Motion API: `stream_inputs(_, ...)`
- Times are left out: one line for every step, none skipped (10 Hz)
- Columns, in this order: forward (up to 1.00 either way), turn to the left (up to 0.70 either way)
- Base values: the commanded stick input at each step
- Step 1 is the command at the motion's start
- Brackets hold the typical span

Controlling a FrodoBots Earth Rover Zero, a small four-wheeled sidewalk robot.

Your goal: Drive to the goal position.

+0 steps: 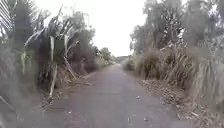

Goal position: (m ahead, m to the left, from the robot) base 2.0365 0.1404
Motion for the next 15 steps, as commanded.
stream_inputs(1.00, 0.00)
stream_inputs(1.00, 0.00)
stream_inputs(1.00, 0.00)
stream_inputs(1.00, 0.00)
stream_inputs(1.00, 0.00)
stream_inputs(1.00, 0.00)
stream_inputs(1.00, 0.00)
stream_inputs(1.00, 0.00)
stream_inputs(1.00, 0.00)
stream_inputs(1.00, 0.00)
stream_inputs(1.00, 0.00)
stream_inputs(1.00, 0.00)
stream_inputs(1.00, 0.00)
stream_inputs(1.00, 0.00)
stream_inputs(1.00, 0.00)
